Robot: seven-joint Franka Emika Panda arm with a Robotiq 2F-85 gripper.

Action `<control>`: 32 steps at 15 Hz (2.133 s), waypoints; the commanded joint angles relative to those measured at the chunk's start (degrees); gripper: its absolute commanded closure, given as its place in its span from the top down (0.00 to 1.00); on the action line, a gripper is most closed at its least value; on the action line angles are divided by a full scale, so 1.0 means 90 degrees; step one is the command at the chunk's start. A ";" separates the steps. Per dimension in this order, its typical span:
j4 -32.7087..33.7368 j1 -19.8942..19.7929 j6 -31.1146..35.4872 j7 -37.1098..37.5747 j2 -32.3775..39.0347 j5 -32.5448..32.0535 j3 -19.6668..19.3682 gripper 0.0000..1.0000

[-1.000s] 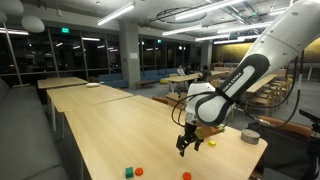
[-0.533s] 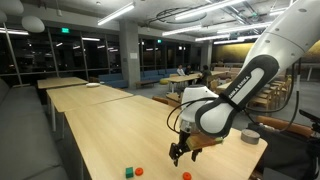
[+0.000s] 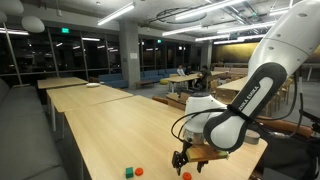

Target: Put the orange discs in the bowl

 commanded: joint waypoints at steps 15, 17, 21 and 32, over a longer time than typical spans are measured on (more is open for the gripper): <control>0.0114 0.0007 0.0536 -0.0070 0.0617 -0.0027 -0.0300 1.00; 0.0157 0.0002 0.0488 -0.0117 0.0632 -0.0023 -0.0314 1.00; 0.0216 -0.0008 0.0476 -0.0224 0.0665 0.0011 -0.0327 1.00; 0.0272 -0.0067 0.0465 -0.0984 0.0735 0.0846 -0.0198 1.00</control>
